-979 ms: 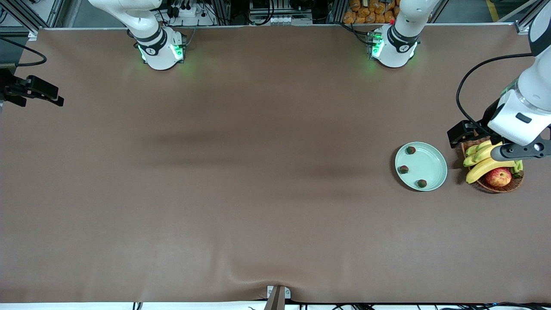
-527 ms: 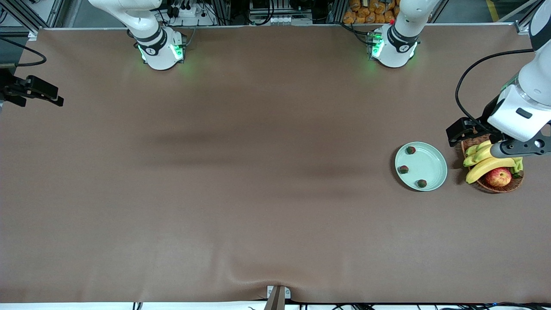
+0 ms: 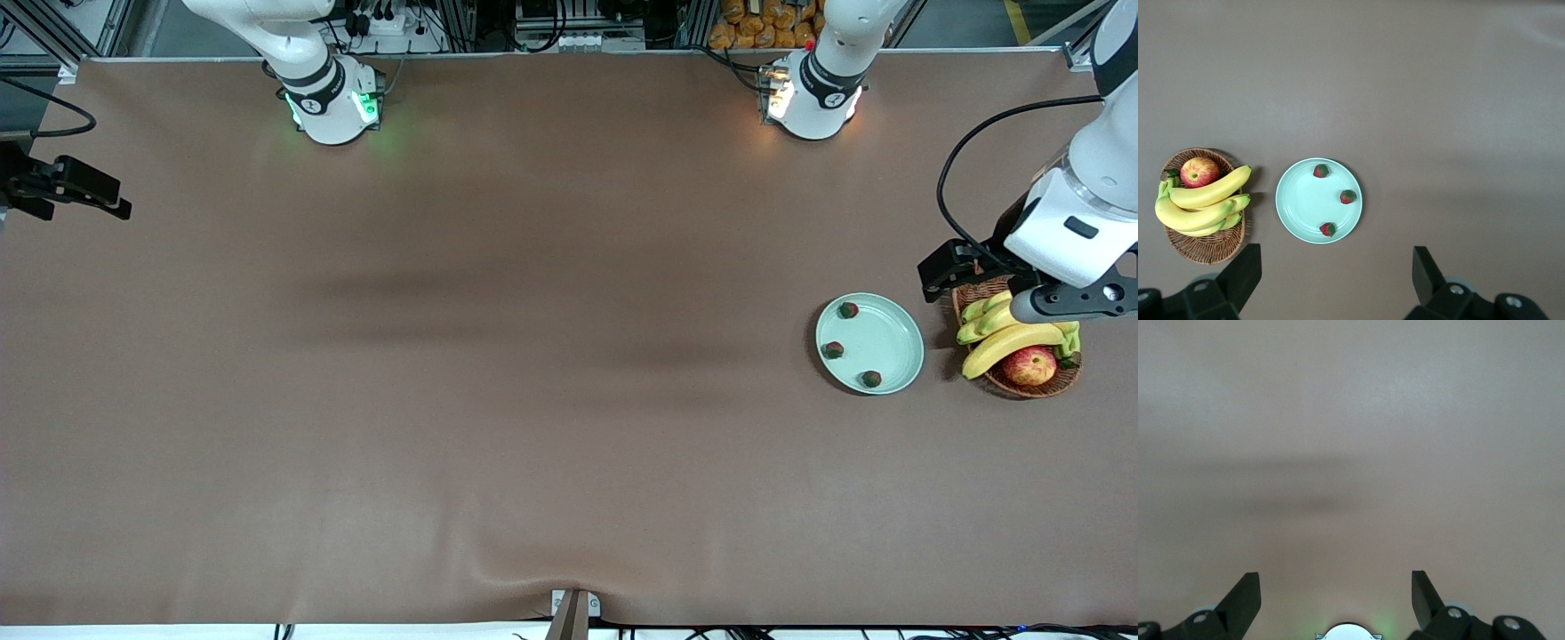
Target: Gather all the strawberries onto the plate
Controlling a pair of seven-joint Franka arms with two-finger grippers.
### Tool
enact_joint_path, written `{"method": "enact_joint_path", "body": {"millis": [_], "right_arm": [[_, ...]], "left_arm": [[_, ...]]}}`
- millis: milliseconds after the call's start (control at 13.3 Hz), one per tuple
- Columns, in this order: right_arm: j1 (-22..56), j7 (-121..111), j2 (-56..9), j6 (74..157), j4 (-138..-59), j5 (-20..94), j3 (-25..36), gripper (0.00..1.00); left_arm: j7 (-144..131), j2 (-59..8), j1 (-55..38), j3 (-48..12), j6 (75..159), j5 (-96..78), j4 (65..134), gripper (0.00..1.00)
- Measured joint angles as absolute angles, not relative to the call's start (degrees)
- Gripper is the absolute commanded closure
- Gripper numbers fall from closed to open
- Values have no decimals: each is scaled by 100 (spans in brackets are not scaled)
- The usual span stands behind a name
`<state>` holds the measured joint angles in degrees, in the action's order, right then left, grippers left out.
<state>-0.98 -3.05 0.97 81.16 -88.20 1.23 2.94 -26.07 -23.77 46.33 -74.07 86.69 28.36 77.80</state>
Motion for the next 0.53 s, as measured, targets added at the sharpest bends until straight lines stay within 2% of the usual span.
{"method": "enact_joint_path", "body": {"millis": [226, 527], "right_arm": [[-98, -305, 97, 8117, -8818, 123, 295, 0], [-98, -305, 97, 8118, -8816, 123, 296, 0]], "left_arm": [[-2605, -1961, 3855, -6250, 8669, 2212, 7662, 0], [-2162, -1175, 2057, -3611, 8666, 1017, 7580, 0]]}}
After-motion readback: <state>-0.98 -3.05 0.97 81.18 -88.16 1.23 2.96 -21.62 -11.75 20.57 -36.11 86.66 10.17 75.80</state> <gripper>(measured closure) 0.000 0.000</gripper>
